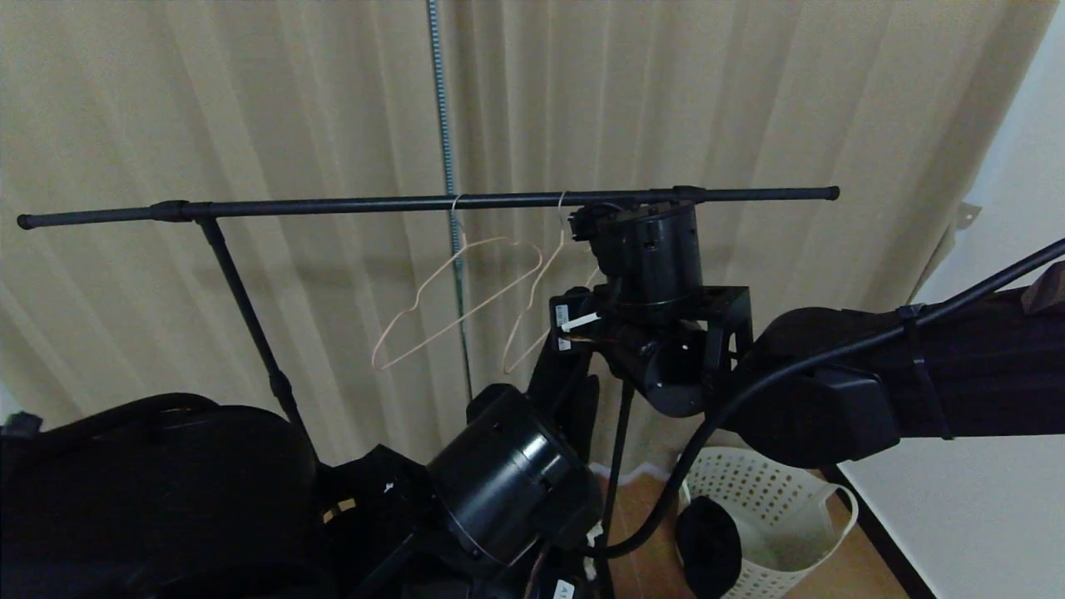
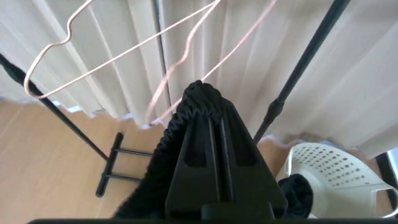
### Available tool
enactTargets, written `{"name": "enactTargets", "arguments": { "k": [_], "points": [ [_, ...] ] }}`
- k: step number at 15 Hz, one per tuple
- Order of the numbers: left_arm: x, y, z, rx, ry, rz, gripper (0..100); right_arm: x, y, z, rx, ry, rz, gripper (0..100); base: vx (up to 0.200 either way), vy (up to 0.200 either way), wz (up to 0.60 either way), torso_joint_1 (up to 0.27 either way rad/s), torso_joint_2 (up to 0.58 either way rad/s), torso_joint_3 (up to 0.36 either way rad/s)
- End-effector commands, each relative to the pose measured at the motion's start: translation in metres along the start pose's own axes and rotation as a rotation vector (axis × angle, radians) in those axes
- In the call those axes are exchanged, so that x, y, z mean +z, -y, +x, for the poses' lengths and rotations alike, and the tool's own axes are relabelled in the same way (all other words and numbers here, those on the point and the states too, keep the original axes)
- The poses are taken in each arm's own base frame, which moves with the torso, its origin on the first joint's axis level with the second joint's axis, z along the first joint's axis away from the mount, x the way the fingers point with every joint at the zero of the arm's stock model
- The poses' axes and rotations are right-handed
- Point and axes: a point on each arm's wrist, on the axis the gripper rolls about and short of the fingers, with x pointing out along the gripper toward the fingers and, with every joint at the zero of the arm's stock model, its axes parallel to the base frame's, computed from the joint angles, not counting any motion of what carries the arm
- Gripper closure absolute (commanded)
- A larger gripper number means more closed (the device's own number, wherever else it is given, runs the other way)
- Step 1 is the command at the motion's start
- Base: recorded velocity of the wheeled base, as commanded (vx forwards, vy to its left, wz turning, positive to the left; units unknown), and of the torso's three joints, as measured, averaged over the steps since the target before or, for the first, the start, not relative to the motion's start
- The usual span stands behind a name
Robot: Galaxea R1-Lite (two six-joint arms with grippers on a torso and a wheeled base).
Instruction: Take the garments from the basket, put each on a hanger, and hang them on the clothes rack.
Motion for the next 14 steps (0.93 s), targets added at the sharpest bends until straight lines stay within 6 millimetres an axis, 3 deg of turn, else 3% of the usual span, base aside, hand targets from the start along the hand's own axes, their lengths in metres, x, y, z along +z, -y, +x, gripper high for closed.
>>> {"name": "enactTargets", "arguments": {
  "k": [1, 7, 9, 12, 14],
  "points": [
    [0.002, -0.002, 0.002, 0.009, 0.002, -0.032, 100, 0.001, -0.001, -0.003, 0.007, 0.002, 0.000, 100, 0.000, 0.000, 0.00, 0.000, 0.00, 0.000],
    [0.022, -0.066, -0.027, 0.087, 0.120, -0.268, 100, 0.021, 0.047, -0.010, -0.088, 0.024, 0.019, 100, 0.000, 0.000, 0.00, 0.000, 0.00, 0.000],
    [0.033, -0.085, -0.034, 0.108, 0.182, -0.331, 100, 0.023, 0.063, -0.023, -0.107, 0.020, 0.005, 100, 0.000, 0.000, 0.00, 0.000, 0.00, 0.000],
    [0.051, -0.097, -0.043, 0.107, 0.276, -0.353, 100, 0.001, 0.079, -0.057, -0.102, -0.036, -0.040, 100, 0.000, 0.000, 0.00, 0.000, 0.00, 0.000],
    [0.063, -0.097, -0.052, 0.095, 0.327, -0.352, 100, -0.018, 0.079, -0.075, -0.070, -0.077, -0.082, 100, 0.000, 0.000, 0.00, 0.000, 0.00, 0.000]
  ]
}}
